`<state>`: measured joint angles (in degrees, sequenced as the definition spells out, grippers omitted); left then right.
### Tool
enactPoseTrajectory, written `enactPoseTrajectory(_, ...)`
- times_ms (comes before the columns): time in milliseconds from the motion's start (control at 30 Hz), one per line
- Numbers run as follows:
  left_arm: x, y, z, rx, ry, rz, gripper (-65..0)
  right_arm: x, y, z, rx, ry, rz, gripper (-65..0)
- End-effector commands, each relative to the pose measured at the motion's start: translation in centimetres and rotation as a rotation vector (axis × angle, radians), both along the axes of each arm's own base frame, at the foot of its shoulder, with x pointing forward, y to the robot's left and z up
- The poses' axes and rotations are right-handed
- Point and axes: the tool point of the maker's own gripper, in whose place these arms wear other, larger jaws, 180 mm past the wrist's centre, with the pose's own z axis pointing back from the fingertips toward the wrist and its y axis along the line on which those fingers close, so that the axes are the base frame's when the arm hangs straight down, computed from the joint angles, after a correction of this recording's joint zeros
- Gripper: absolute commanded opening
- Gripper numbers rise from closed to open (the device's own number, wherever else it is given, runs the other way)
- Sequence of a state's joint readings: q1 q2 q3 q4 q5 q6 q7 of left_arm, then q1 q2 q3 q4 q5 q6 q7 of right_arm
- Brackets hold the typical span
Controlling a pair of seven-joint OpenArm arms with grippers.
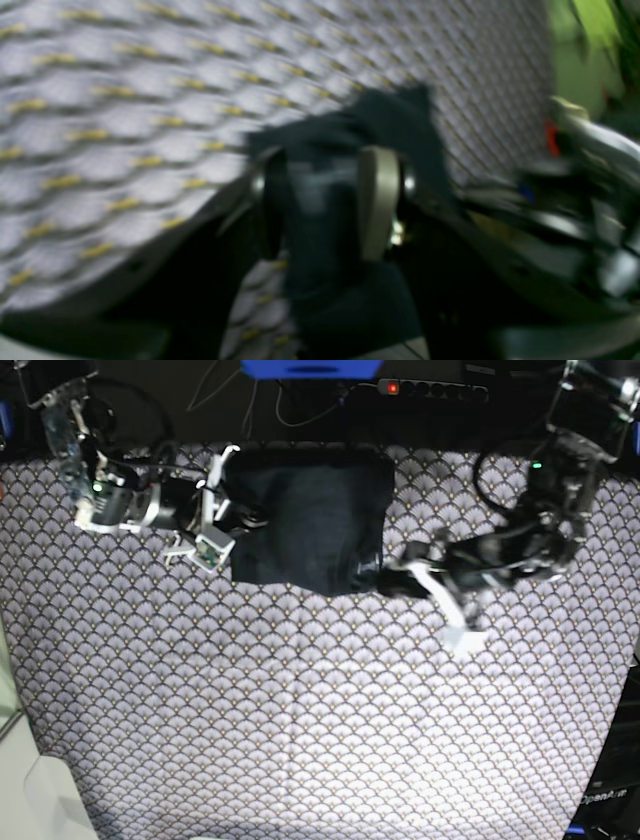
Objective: Fold the T-shirt properly
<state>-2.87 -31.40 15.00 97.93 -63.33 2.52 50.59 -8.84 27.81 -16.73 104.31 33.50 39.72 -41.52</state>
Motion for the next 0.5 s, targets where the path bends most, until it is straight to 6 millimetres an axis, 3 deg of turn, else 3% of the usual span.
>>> enactPoseTrajectory(0, -0.1, 1.0, 0.5, -0.004, -0.008, 0.012, -41.3, 0.4, 0.4, 2.0, 0.038, -0.050, 0.008, -62.2)
enactPoseTrajectory(167, -1.2, 4.8, -0.6, 0.016, 0.029, 0.118, -41.2, 0.3, 0.5, 3.8, 0.029, -0.102, 0.014, -62.2)
enactPoseTrajectory(333, -2.5, 4.9, -0.7, 0.021, 0.035, 0.119, -41.2, -0.7, 2.2, 4.1, 0.068, -0.087, 0.051, -62.2)
enactPoseTrajectory(467, -2.8, 6.6, -0.7, 0.026, 0.038, 0.176, -41.2, -0.7, 3.8, 4.8, 0.128, -0.086, 0.057, -62.2)
